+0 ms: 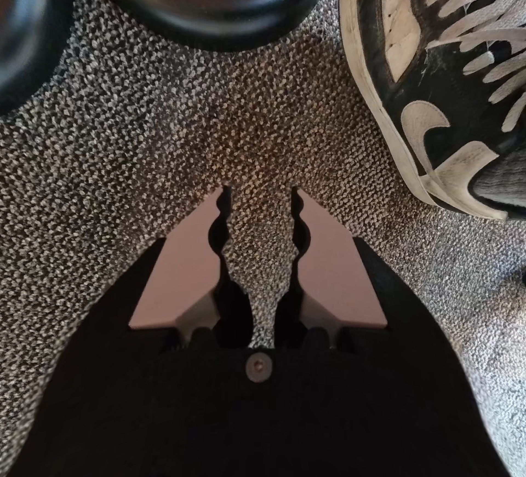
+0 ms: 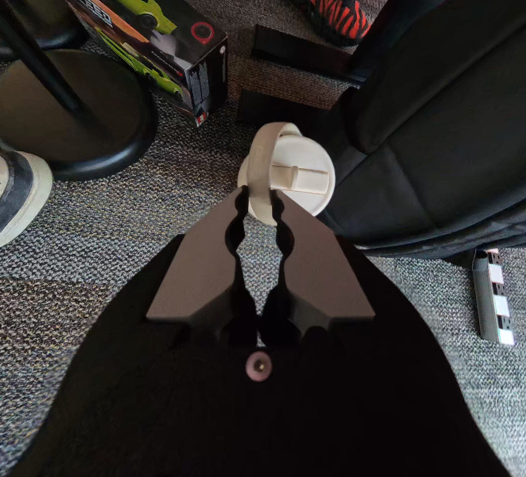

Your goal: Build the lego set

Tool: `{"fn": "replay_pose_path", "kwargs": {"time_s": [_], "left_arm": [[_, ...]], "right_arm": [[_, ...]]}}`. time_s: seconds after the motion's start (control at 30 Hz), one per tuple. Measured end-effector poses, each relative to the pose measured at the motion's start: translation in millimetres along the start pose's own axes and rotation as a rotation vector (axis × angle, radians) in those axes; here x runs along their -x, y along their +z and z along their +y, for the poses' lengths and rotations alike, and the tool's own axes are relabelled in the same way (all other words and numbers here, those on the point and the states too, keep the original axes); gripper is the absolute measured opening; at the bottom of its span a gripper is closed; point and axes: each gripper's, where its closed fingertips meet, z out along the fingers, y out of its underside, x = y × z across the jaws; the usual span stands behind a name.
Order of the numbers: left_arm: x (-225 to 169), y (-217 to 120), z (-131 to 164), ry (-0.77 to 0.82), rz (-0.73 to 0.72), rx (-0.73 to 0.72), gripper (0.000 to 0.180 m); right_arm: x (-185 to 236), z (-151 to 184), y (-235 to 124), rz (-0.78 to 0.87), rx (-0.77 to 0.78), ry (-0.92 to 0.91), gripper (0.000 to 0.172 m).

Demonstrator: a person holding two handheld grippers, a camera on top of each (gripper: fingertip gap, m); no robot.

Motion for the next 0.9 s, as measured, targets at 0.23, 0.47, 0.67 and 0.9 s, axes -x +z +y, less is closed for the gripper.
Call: {"fn": "replay_pose_path", "kwargs": {"time_s": [0.23,0.47,0.67,0.9], "left_arm": [[-1.2,0.2,1.0,0.0,0.001,0.023,0.04],[-5.2,7.4,7.8,-0.019,0.02,0.049,0.04],[2.6,6.7,4.0,-0.022,0.007,0.056,0.039],[-7.8,11.9,2.0,-0.01,0.037,0.07,0.039]], "right_arm": [[-13.7,-31.3,31.1,0.007,0.036,-0.079,0.014],[-19.3,-7.4,16.7,0.0,0.098,-0.094,0.013],[-41.3,-44.7,46.1,0.0,0.017,-0.047,0.013],[-20.4,-106.9,103.6,-0.185,0.086,0.031,0.012]]}}
